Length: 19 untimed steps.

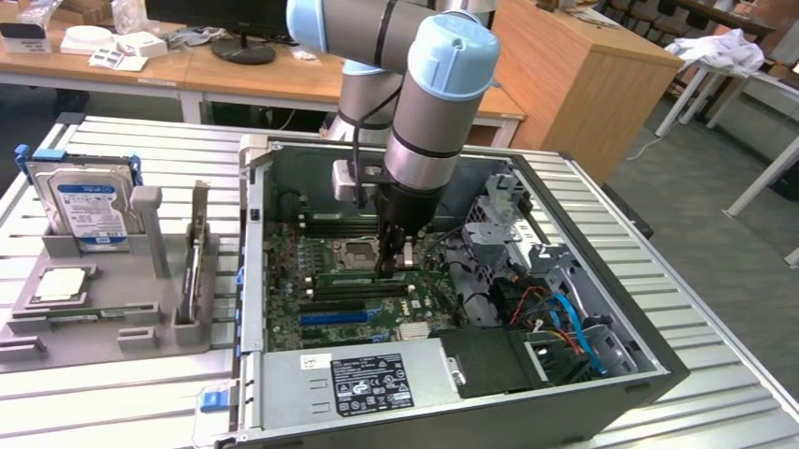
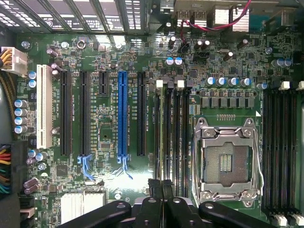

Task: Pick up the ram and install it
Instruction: 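Insert the ram into the slot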

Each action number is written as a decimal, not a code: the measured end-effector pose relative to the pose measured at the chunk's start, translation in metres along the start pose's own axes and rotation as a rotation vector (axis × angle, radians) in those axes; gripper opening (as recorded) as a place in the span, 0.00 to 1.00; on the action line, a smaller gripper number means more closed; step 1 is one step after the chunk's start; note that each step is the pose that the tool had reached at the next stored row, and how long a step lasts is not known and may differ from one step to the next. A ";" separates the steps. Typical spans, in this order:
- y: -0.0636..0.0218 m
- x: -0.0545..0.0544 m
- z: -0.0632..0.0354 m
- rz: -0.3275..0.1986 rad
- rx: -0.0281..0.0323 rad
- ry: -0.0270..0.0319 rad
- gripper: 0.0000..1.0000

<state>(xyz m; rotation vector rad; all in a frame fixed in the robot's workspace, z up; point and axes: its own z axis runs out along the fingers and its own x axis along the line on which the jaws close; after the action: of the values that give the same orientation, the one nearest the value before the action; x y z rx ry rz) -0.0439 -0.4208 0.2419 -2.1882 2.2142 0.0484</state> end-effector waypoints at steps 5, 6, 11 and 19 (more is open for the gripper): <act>0.0008 0.000 0.0000 0.000 0.0001 0.0000 0.11; 0.0008 0.000 0.0000 0.000 0.0001 0.0000 0.11; 0.0009 0.001 0.0001 0.000 0.0001 -0.0002 0.11; 0.0008 0.001 0.0004 0.000 0.0001 -0.0001 0.11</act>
<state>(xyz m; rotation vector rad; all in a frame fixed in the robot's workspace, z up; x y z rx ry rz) -0.0447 -0.4221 0.2414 -2.1881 2.2141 0.0484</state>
